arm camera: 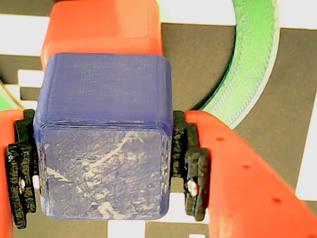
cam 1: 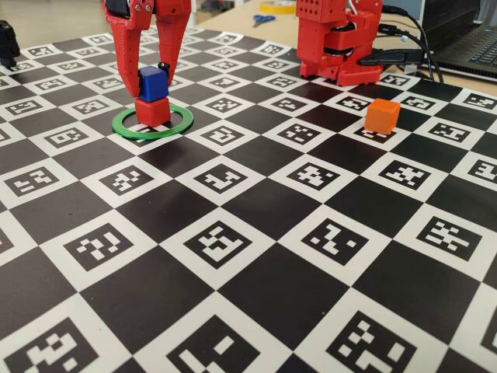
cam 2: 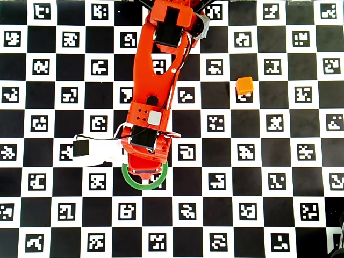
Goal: Grab the red cube then put it in the green circle then put the blue cube on top and finally the orange cube on top
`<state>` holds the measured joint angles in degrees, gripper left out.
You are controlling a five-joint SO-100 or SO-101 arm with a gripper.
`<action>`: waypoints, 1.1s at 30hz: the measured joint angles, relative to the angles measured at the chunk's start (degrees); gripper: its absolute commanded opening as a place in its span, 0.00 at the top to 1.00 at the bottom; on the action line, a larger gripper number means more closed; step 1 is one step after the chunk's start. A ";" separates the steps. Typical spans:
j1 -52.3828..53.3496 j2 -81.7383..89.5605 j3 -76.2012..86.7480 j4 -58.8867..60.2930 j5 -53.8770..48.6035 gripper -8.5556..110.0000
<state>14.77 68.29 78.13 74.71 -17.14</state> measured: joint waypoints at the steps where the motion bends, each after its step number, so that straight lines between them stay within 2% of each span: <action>1: 0.00 0.00 0.00 0.00 0.00 0.90; 9: 0.00 0.00 0.00 0.00 0.09 0.83; 14: 0.00 0.00 0.00 0.00 0.09 0.73; 26: 0.00 0.00 0.00 0.00 0.09 0.65; 33: 0.00 0.00 1.14 0.00 -0.09 0.56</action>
<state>14.77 68.29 79.28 74.71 -17.23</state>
